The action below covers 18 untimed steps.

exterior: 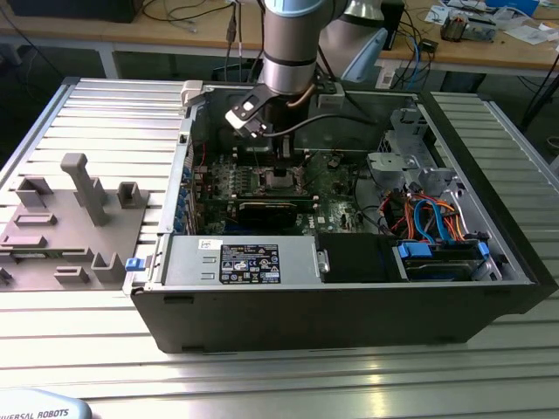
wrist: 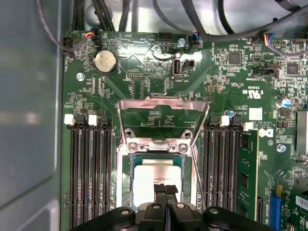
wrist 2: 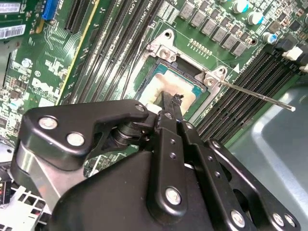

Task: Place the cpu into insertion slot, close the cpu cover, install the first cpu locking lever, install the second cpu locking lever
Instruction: 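Place the cpu into insertion slot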

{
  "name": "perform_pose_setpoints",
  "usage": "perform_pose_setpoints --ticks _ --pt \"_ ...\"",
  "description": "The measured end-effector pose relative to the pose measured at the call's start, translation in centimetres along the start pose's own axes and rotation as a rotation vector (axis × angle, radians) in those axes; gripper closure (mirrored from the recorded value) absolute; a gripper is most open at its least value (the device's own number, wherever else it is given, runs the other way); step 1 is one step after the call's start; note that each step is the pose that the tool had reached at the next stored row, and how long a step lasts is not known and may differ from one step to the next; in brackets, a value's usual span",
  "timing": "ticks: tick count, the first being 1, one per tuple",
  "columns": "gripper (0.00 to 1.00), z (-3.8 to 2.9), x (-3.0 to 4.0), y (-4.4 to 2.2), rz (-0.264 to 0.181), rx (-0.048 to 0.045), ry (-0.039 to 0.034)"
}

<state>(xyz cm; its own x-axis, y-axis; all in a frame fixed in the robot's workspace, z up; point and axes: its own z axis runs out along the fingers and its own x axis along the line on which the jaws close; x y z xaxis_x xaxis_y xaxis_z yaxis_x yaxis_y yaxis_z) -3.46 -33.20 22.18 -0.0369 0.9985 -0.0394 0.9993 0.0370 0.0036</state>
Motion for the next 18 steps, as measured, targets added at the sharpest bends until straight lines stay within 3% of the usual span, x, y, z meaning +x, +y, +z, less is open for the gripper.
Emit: perform_pose_setpoints --ticks 7,18 --pt "0.89 -1.06 -0.04 0.00 -0.016 -0.0007 0.0002" --pt "0.89 -2.18 -0.08 0.01 -0.016 -0.0007 0.0001"
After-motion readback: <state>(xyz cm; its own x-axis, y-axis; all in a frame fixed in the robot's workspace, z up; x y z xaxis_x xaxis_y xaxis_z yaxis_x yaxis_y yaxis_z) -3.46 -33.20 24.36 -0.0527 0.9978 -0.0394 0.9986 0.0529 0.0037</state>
